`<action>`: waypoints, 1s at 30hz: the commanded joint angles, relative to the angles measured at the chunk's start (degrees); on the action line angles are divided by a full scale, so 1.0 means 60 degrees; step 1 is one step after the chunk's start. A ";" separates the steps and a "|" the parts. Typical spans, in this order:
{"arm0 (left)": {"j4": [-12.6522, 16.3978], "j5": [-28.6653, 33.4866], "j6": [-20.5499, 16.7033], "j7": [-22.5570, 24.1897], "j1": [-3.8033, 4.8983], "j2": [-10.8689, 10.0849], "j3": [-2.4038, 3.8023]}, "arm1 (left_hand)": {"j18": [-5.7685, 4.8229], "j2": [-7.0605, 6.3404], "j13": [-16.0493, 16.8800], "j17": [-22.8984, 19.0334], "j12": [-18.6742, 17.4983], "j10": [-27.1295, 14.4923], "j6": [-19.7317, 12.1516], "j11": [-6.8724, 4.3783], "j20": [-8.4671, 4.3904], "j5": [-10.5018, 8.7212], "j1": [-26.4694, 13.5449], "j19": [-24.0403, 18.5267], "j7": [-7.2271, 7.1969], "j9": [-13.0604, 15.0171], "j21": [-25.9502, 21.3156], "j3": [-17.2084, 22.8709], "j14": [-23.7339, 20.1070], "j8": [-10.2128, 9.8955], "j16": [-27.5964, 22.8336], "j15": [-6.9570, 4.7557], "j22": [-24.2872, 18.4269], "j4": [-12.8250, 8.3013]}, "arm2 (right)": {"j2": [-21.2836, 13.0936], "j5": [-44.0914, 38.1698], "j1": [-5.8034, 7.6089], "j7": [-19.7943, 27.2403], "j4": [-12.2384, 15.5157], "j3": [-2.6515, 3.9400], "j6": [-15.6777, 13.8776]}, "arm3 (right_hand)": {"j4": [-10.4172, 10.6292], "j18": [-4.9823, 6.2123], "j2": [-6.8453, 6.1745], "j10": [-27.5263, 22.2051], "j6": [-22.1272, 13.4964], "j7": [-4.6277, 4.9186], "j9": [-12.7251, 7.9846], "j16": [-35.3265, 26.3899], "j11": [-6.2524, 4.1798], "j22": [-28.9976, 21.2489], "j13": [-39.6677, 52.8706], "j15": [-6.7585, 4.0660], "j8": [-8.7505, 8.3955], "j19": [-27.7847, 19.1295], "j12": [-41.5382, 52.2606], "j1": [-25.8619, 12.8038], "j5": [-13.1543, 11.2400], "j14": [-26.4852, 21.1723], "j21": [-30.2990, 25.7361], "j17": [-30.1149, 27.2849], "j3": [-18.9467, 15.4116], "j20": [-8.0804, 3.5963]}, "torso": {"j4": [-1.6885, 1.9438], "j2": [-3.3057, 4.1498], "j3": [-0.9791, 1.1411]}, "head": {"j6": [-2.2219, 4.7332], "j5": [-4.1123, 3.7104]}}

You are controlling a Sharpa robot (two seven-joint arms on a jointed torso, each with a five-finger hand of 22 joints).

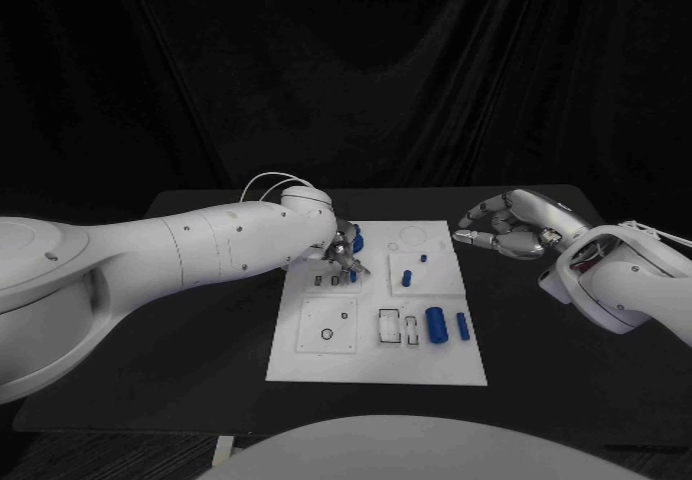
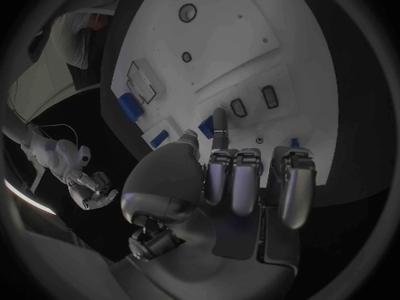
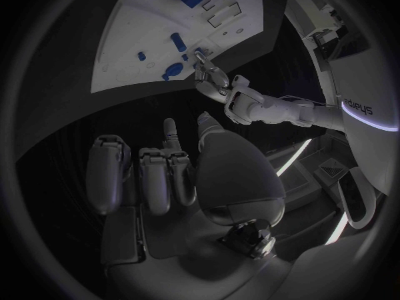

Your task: Assemble the parts on the task board

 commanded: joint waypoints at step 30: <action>-0.0111 0.0005 0.0197 0.0474 -0.0048 0.0051 0.0010 | -0.0059 -0.0174 0.2515 0.2510 0.0033 0.1013 0.0131 0.0037 0.0037 0.1477 0.1010 0.0969 -0.0027 -0.0017 0.0028 0.0930 0.0975 -0.0567 0.0025 0.0034 0.2516 -0.0973 | 0.0071 -0.0015 -0.0030 -0.0279 -0.0088 0.0006 0.0191 | -0.0004 0.0132 0.0125 0.0983 0.0067 0.0030 -0.0025 0.0025 0.0094 0.1830 0.2511 0.0072 0.0070 0.0161 0.0013 0.0261 0.0182 0.1010 -0.0085 0.2516 -0.0006 0.0077 | -0.0003 -0.0011 -0.0006 | -0.0001 0.0021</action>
